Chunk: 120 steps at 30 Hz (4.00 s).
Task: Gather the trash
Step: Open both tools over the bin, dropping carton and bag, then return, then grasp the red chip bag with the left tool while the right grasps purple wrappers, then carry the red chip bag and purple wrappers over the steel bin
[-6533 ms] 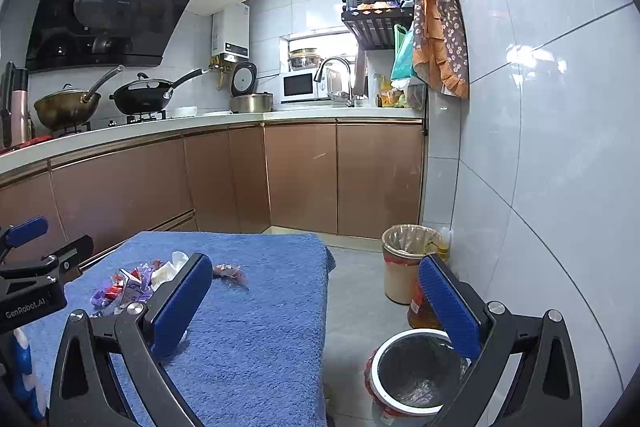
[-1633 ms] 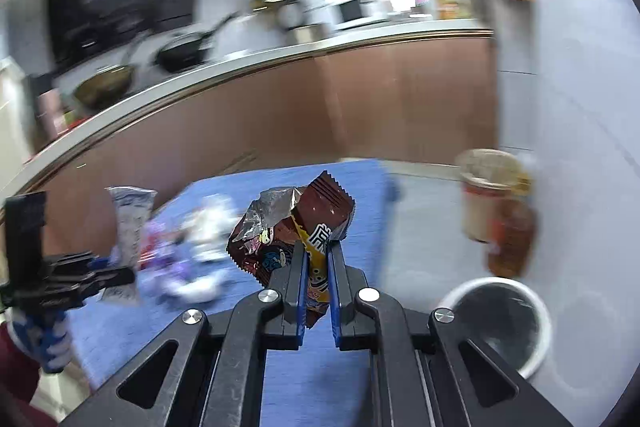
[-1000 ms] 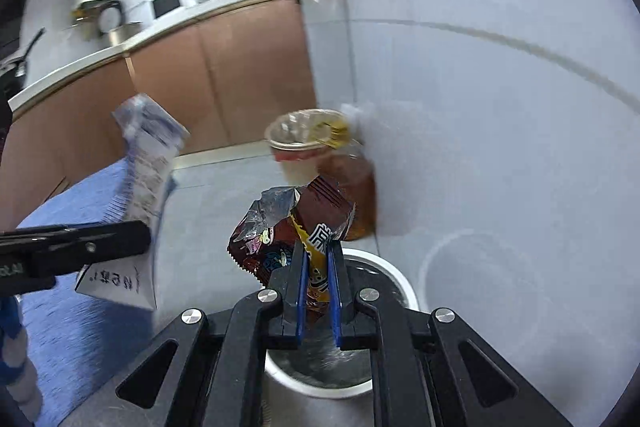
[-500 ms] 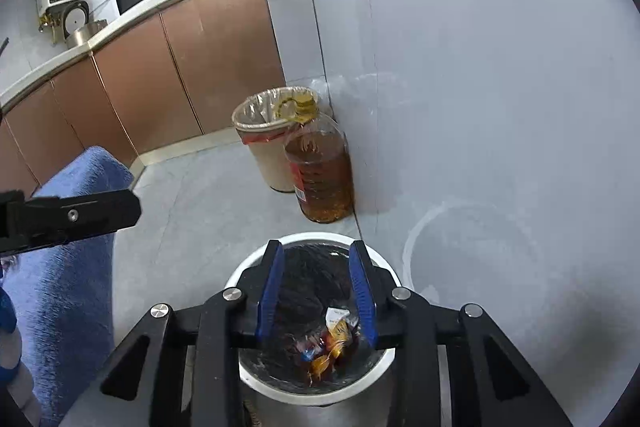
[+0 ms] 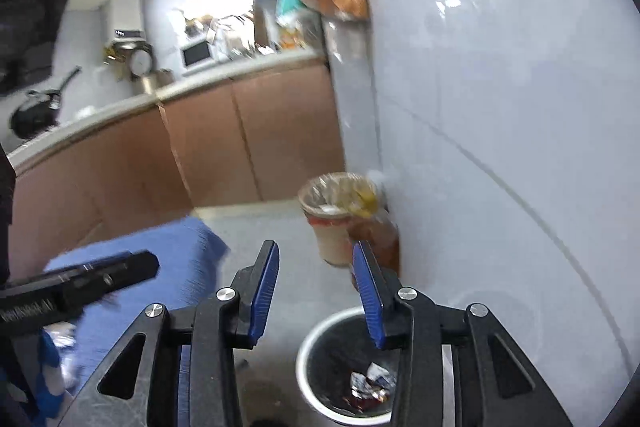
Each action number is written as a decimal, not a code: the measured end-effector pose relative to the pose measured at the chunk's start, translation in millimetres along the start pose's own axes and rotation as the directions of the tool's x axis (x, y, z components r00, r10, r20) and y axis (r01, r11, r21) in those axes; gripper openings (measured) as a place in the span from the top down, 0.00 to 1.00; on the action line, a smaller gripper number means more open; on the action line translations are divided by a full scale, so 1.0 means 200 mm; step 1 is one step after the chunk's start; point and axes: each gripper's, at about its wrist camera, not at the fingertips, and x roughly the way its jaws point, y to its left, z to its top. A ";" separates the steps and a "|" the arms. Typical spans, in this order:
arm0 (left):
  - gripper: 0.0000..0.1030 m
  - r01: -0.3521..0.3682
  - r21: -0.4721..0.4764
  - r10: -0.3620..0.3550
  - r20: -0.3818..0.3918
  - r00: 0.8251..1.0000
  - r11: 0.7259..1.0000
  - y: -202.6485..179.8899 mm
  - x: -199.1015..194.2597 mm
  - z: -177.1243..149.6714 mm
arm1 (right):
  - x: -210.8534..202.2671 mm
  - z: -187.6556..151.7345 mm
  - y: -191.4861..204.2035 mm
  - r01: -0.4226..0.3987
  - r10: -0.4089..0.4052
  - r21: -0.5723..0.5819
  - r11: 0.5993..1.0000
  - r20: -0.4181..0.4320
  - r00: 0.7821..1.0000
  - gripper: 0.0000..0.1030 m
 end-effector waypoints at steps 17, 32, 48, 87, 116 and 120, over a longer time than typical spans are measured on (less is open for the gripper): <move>0.52 -0.234 -0.100 0.248 0.163 0.955 0.967 0.41 -0.96 -0.22 | -0.52 0.21 0.59 -0.272 0.296 -0.174 0.946 0.133 0.946 0.57; 0.52 -0.446 -0.227 0.480 0.118 0.869 0.865 0.94 -1.42 -0.52 | -0.58 0.17 0.89 -0.495 0.513 -0.218 0.841 0.031 0.858 0.53; 0.52 -0.366 -0.192 0.353 -0.100 0.930 0.911 1.33 -1.02 -0.66 | -0.13 -0.08 1.26 -0.715 0.644 -0.152 0.683 -0.337 0.687 0.53; 0.94 -0.230 -0.323 0.212 -0.089 0.973 0.918 1.53 -0.96 -0.78 | 0.35 -0.55 1.82 -0.868 0.597 -0.037 0.494 -0.712 0.370 0.69; 0.98 -0.285 -0.293 0.330 0.115 0.937 0.913 1.00 -1.59 -0.71 | -0.35 -0.08 1.05 -0.757 0.676 -0.138 0.638 -0.369 0.638 0.69; 0.98 -0.259 -0.272 0.304 0.136 0.943 0.927 0.90 -1.58 -0.67 | -0.43 -0.01 0.89 -0.717 0.665 -0.136 0.684 -0.287 0.689 0.69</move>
